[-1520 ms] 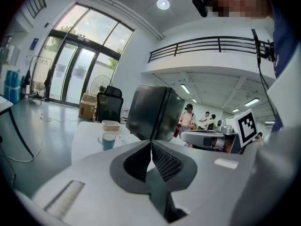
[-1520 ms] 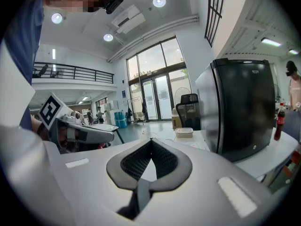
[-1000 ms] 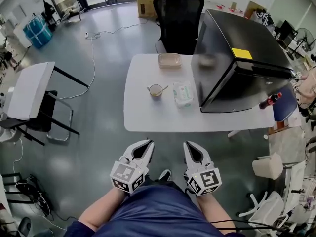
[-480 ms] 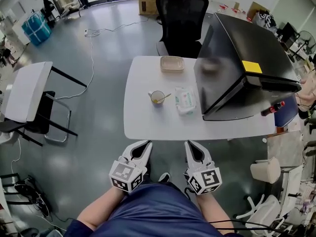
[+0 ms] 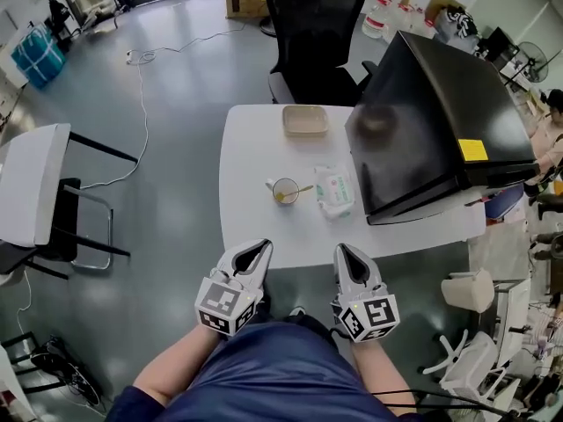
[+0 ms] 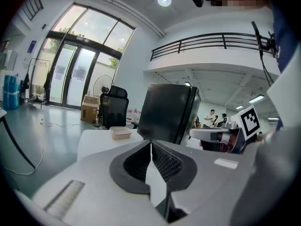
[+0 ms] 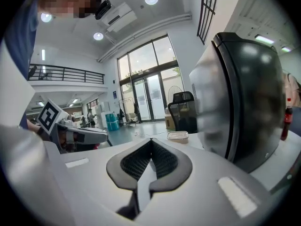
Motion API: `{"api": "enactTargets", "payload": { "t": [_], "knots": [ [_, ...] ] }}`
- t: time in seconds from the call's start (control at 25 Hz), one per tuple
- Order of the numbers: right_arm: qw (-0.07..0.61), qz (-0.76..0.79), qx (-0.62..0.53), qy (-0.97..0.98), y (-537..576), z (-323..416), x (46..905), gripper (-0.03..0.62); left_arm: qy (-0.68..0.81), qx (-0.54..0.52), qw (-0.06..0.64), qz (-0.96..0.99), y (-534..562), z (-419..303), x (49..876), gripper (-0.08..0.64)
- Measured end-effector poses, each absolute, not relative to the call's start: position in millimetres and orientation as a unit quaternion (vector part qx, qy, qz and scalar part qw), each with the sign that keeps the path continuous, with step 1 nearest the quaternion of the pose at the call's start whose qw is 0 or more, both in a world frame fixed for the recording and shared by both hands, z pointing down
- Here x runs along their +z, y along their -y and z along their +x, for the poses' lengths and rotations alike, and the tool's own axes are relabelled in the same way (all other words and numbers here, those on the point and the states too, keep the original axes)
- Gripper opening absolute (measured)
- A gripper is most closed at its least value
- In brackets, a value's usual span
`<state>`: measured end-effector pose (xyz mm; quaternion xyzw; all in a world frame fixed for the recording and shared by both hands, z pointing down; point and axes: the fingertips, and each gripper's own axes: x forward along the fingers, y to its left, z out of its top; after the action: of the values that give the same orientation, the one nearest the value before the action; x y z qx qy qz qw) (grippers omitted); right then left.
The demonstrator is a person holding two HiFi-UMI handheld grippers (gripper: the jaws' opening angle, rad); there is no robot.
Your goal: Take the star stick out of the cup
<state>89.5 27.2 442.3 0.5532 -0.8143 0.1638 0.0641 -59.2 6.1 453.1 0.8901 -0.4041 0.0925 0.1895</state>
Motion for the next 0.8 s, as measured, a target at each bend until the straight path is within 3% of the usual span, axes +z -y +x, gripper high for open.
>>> {"api": "enactTargets", "payload": {
  "t": [0.4,0.68,0.8],
  "knots": [
    [0.081,0.594,0.166,0.783,-1,97,449,0.006,0.344,0.145,0.149,0.916,51,-41,487,0.011],
    [0.072,0.592,0.175,0.783,10,124,456,0.006,0.319,0.198,0.135,0.917,77,-2,513,0.142],
    [0.062,0.593,0.179,0.782,13,138,459,0.006,0.313,0.218,0.123,0.916,86,16,521,0.153]
  ]
}}
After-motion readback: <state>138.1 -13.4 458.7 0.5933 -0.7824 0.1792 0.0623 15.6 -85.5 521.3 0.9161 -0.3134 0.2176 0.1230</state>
